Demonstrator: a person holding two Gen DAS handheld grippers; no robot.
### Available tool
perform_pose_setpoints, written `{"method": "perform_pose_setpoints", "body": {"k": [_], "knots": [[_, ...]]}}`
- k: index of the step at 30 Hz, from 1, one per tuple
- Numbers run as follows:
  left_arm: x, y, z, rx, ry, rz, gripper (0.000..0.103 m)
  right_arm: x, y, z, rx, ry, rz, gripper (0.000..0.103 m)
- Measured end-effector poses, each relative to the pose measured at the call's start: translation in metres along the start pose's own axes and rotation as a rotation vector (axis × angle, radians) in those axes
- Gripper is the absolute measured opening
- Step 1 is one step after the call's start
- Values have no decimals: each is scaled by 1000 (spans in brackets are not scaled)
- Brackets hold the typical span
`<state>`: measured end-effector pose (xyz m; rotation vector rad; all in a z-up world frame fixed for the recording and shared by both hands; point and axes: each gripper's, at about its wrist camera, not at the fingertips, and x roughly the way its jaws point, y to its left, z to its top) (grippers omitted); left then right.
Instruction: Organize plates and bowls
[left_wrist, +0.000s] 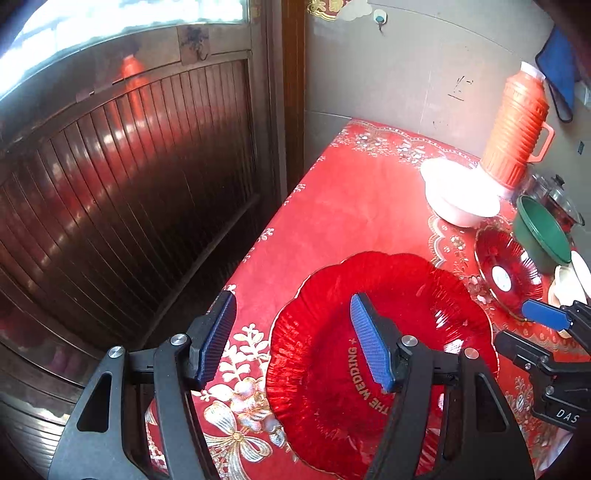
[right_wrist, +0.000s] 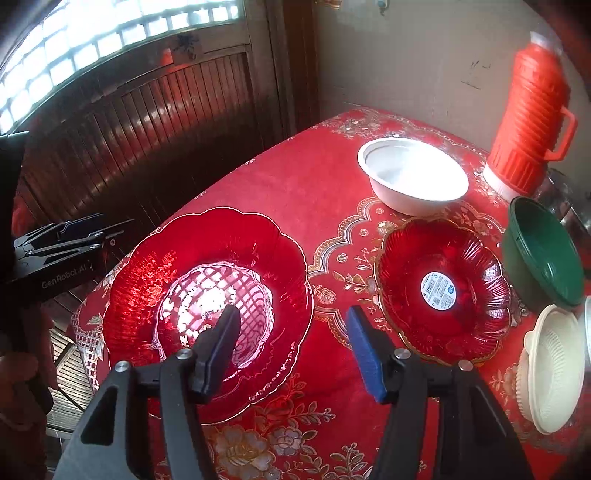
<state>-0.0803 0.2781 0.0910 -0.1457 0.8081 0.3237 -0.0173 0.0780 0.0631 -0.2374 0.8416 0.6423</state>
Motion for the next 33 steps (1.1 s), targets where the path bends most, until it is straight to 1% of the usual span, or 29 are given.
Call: {"method": "perform_pose_setpoints", "body": {"k": [3, 6, 10, 20, 24, 33], "knots": [[-2, -14, 4, 12, -5, -27, 65, -5, -4, 0, 9, -11, 3, 66], [-4, -30, 7, 25, -12, -62, 65, -11, -10, -1, 24, -21, 6, 67], [-7, -50, 10, 50, -23, -89, 65, -20, -22, -4, 60, -34, 4, 73], [-2, -98, 12, 114, -11, -162, 65, -32, -62, -20, 161, -39, -20, 74], [0, -114, 13, 139, -9, -178, 65, -36, -77, -27, 203, -39, -35, 74], [12, -143, 21, 160, 14, -213, 65, -37, -107, -41, 272, -28, -55, 74]]}}
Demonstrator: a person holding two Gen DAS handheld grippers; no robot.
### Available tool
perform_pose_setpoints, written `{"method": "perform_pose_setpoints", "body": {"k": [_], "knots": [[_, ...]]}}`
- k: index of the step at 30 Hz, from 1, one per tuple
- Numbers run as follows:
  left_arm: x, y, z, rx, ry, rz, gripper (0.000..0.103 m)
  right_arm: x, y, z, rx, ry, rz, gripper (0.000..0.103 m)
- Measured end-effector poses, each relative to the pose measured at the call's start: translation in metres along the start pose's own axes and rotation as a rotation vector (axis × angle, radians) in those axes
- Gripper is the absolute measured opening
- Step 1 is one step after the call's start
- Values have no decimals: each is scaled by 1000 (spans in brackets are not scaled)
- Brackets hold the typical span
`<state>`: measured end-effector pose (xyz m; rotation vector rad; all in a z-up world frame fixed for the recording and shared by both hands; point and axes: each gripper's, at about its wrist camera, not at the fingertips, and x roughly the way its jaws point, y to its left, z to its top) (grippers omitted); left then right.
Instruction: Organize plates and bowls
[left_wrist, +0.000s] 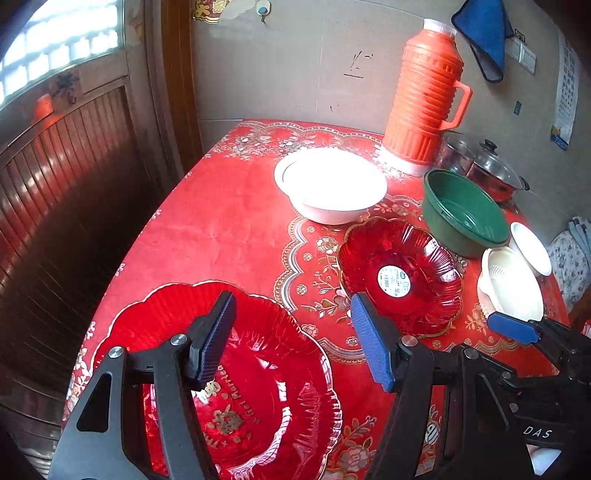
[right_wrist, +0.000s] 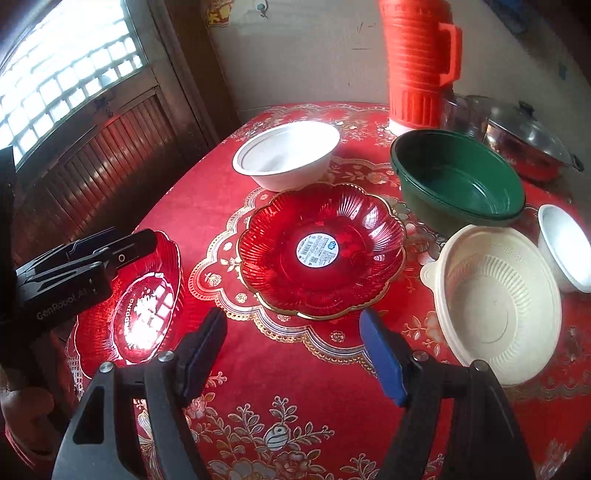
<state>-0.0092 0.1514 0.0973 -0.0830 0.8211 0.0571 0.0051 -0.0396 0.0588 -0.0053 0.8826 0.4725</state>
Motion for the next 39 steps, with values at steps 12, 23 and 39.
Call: {"method": "perform_pose_setpoints", "body": {"k": [12, 23, 39], "knots": [[21, -19, 7, 12, 41, -24, 65, 5, -22, -2, 38, 19, -2, 75], [26, -21, 10, -9, 55, -40, 65, 5, -29, -7, 52, 26, 3, 76], [47, -34, 21, 18, 97, -23, 65, 20, -35, 0, 78, 59, 32, 77]]}}
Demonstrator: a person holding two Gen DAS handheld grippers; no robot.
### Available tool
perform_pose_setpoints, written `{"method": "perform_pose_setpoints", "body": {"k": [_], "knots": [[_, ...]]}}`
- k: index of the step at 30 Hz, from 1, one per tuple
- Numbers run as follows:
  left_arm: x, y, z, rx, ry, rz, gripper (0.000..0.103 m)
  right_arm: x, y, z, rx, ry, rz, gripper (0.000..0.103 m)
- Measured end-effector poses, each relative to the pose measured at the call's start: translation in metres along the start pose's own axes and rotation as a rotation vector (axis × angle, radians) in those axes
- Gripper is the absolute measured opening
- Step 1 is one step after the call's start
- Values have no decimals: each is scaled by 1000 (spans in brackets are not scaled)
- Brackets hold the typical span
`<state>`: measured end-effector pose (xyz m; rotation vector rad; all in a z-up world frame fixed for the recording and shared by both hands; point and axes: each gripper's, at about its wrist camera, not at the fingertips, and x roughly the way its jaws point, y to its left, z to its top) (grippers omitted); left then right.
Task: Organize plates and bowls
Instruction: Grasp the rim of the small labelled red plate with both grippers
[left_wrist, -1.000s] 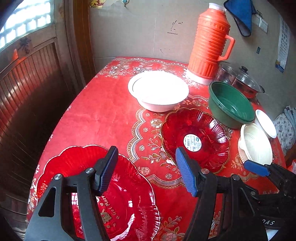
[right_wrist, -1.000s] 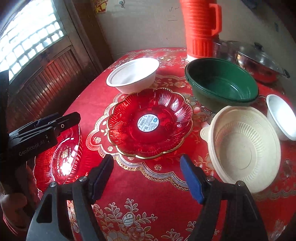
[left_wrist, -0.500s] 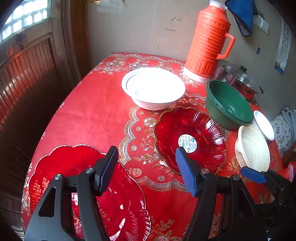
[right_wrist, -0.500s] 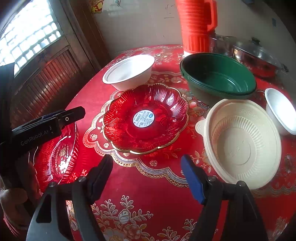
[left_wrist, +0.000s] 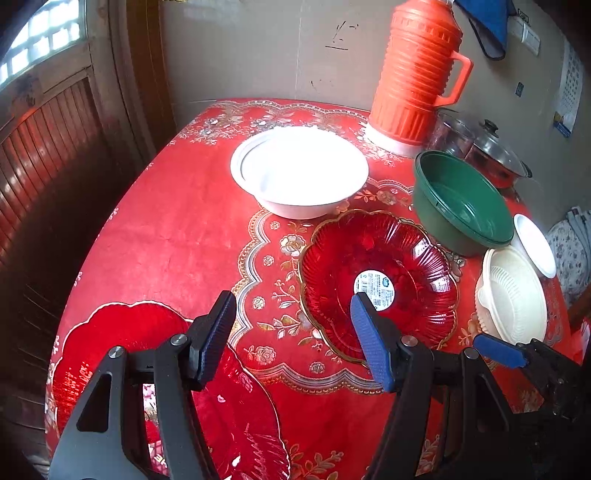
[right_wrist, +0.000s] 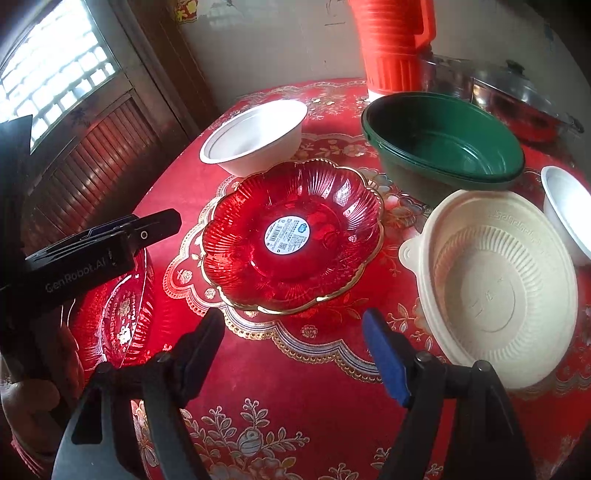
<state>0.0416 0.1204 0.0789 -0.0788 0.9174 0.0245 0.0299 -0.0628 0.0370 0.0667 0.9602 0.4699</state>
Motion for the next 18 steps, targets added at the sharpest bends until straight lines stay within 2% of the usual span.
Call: {"method": "perform_pose_setpoints", "body": {"k": [13, 18], "knots": [[33, -1, 16, -16, 76, 33, 65, 22, -14, 27, 19, 28, -40, 77], [43, -2, 20, -21, 103, 23, 65, 29, -18, 36, 19, 38, -38, 77]]}}
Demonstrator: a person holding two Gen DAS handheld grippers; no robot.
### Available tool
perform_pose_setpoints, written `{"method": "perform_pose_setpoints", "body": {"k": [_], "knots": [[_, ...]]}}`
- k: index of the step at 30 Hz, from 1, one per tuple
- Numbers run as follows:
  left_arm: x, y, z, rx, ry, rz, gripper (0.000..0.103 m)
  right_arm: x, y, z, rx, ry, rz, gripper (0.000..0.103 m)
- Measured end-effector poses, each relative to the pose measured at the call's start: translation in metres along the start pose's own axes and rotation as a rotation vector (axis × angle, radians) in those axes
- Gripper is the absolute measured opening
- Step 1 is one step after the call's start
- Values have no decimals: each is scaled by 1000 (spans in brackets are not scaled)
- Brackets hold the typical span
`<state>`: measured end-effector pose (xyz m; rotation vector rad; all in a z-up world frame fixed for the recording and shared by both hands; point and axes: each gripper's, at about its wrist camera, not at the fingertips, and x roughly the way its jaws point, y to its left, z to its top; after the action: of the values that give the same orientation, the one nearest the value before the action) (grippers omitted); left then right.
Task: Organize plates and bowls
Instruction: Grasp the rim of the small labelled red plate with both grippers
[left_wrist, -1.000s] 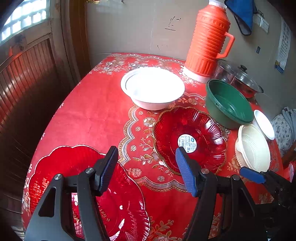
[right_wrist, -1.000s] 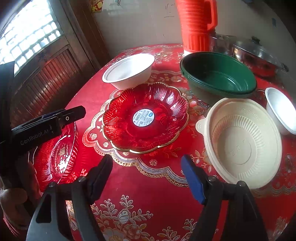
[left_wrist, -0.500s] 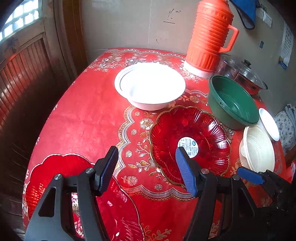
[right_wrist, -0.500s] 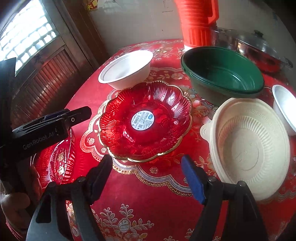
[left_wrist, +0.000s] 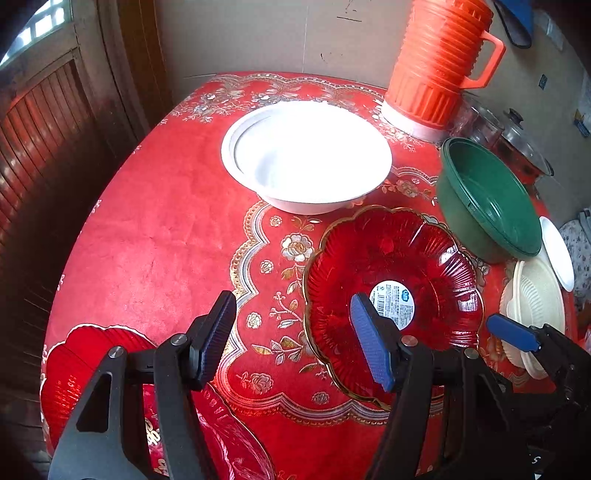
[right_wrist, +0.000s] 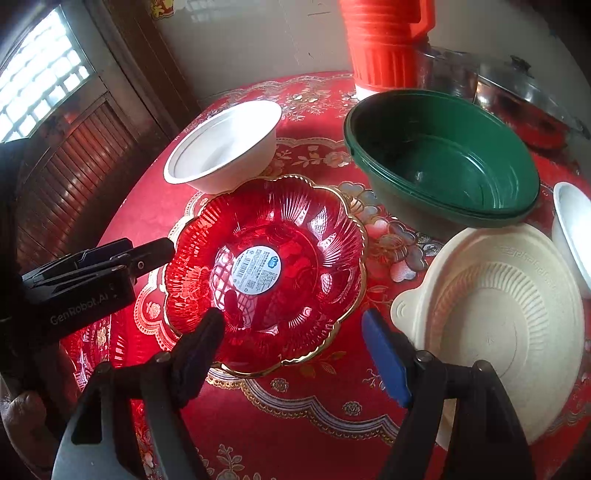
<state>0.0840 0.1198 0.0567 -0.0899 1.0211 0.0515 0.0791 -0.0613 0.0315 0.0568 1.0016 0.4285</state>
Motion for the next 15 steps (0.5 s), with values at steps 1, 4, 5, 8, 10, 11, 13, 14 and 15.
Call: {"method": "perform_pose_setpoints", "body": {"k": [1, 4, 5, 8, 10, 11, 13, 14, 15], "knots": [[2, 0, 1, -1, 5, -3, 65, 1, -1, 2, 0, 2, 0, 77], [7, 0, 4, -7, 20, -16, 65, 5, -4, 7, 5, 7, -11, 77], [9, -1, 6, -5, 26, -17, 65, 6, -5, 8, 8, 9, -13, 77], [15, -5, 10, 9, 42, -18, 65, 10, -9, 12, 15, 21, -12, 77], [19, -7, 13, 15, 56, -21, 65, 11, -11, 15, 20, 23, -17, 77], [21, -8, 13, 14, 63, -24, 65, 11, -12, 16, 22, 25, -15, 77], [24, -9, 14, 12, 73, -33, 65, 11, -14, 18, 24, 29, -6, 77], [25, -10, 15, 13, 77, -33, 65, 12, -14, 19, 24, 30, -5, 77], [26, -11, 15, 16, 81, -32, 65, 12, -14, 20, 23, 31, -5, 77]]}}
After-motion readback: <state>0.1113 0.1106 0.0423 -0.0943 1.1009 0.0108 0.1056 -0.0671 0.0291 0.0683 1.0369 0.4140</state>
